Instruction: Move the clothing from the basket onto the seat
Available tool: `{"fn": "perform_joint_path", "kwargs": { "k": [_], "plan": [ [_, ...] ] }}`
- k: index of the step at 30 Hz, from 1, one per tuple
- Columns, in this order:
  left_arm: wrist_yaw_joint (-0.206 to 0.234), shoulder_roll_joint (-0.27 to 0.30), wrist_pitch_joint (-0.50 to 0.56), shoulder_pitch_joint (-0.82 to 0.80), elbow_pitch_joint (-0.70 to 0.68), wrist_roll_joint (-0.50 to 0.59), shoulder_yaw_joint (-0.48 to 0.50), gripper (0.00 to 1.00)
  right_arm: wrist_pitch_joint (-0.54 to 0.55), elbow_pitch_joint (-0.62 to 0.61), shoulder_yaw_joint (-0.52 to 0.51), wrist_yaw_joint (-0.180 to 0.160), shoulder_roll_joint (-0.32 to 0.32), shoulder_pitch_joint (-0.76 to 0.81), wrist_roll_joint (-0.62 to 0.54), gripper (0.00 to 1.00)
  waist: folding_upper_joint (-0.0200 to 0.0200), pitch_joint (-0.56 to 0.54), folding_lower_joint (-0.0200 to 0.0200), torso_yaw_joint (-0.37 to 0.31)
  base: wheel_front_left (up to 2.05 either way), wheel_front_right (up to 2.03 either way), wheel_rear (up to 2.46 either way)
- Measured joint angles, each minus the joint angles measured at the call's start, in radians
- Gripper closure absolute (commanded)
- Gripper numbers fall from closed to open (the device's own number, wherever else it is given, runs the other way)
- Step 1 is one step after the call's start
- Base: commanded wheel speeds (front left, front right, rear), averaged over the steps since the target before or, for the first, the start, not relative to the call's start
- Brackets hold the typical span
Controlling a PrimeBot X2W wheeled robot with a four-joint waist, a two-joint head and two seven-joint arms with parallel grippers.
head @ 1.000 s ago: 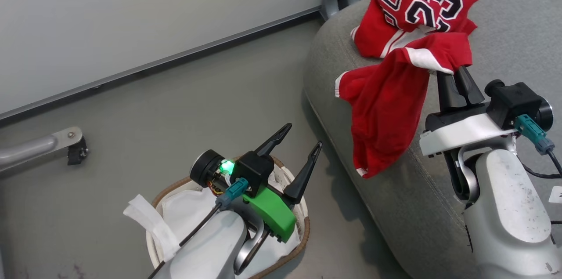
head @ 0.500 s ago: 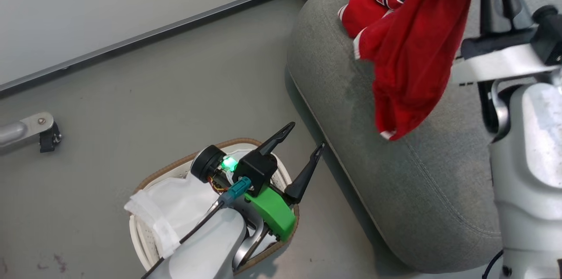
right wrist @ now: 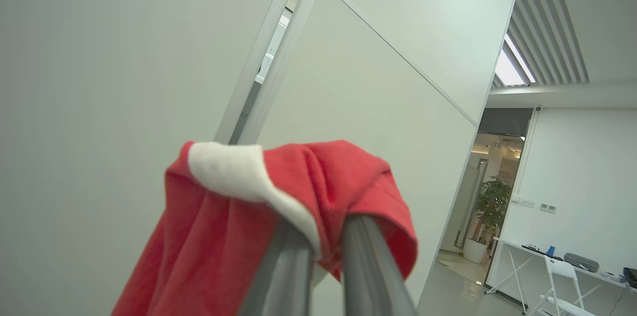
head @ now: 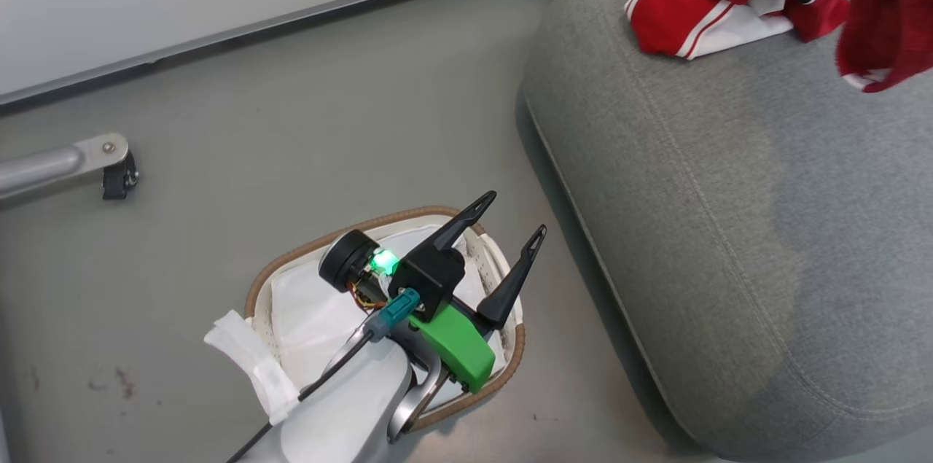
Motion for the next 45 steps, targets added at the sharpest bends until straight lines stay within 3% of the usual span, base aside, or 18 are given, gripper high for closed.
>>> {"fn": "perform_joint_path", "kwargs": {
  "k": [5, 9, 18, 25, 31, 32, 33, 34, 45],
  "plan": [
    [0.0, 0.008, -0.001, -0.017, -0.004, 0.009, -0.004, 0.0, 0.014, 0.077, -0.07, 0.0, -0.054, -0.003, -0.026, 1.0, 0.0, 0.036, 0.0, 0.027, 0.0, 0.0, 0.0],
    [0.0, 0.021, -0.001, -0.037, -0.009, 0.018, -0.005, 0.0, 0.008, 0.136, -0.128, 0.0, -0.051, 0.025, -0.031, 1.0, 0.0, 0.077, 0.0, 0.045, 0.0, 0.0, 0.0],
    [0.0, 0.043, -0.001, -0.093, -0.021, 0.052, -0.006, 0.0, -0.011, 0.276, -0.217, 0.0, 0.058, 0.079, -0.065, 1.0, 0.0, 0.196, 0.0, 0.069, 0.0, 0.0, 0.0],
    [0.0, 0.05, -0.001, -0.122, -0.016, 0.058, -0.013, 0.0, -0.011, 0.295, -0.238, 0.0, 0.127, 0.116, -0.072, 1.0, 0.0, 0.27, 0.0001, 0.084, 0.0, 0.0, 0.0],
    [0.0, 0.063, -0.001, -0.123, -0.009, 0.057, -0.009, 0.0, -0.011, 0.315, -0.235, 0.0, 0.148, 0.158, -0.072, 1.0, 0.0, 0.287, 0.0, 0.081, 0.0, 0.0, 0.0],
    [0.0, 0.064, -0.001, -0.123, -0.008, 0.056, -0.007, 0.0, -0.011, 0.314, -0.236, 0.0, 0.152, 0.167, -0.069, 0.73, 0.0, 0.285, 0.0, 0.078, 0.0, 0.0, 0.0],
    [0.0, 0.065, -0.001, -0.123, -0.008, 0.056, -0.006, 0.0, -0.011, 0.311, -0.238, 0.0, 0.158, 0.175, -0.061, 0.22, 0.0, 0.284, 0.0001, 0.075, 0.0, 0.0, 0.0],
    [0.0, 0.065, -0.001, -0.122, -0.006, 0.054, -0.004, 0.0, -0.011, 0.304, -0.236, 0.0, 0.164, 0.19, -0.054, 0.0, 0.0, 0.281, 0.0001, 0.072, 0.0, 0.0, 0.0],
    [0.001, 0.056, -0.001, -0.09, -0.005, 0.042, 0.021, 0.0, -0.012, 0.178, -0.123, 0.0, 0.218, 0.444, 0.008, 0.0, 0.0, 0.221, 0.0, 0.044, 0.0, 0.0, 0.0]
  ]
}}
